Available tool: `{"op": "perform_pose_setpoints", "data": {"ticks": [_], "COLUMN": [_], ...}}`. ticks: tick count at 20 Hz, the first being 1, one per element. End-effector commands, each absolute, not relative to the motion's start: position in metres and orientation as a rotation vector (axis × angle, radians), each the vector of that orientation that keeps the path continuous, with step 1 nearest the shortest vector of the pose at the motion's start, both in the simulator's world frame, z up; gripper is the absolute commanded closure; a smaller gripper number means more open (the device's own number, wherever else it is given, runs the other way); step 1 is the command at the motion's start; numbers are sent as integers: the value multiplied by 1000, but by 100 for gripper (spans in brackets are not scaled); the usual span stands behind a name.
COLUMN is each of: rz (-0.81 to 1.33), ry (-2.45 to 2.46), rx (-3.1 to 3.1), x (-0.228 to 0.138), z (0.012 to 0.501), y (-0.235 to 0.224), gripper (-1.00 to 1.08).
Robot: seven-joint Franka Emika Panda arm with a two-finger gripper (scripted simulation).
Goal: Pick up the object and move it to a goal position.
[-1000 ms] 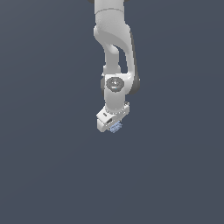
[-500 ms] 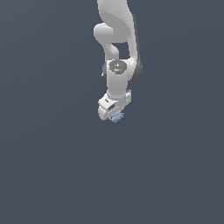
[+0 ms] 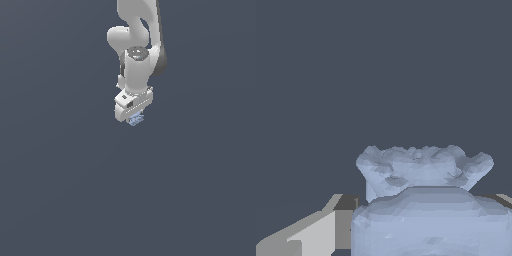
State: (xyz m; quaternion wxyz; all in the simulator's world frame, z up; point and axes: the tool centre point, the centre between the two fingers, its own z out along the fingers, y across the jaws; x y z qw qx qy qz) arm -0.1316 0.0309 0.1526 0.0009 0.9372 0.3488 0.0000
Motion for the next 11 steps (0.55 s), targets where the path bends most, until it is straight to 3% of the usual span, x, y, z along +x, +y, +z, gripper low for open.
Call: {"op": "perform_pose_setpoints", "data": {"ticks": [1,11], "rz": [-1,0], "ry": [1095,1096], "rx": [2943,2944], "x": [-140,-151], "z": [162,177], "y": [33,36], "gripper": [108,108]}}
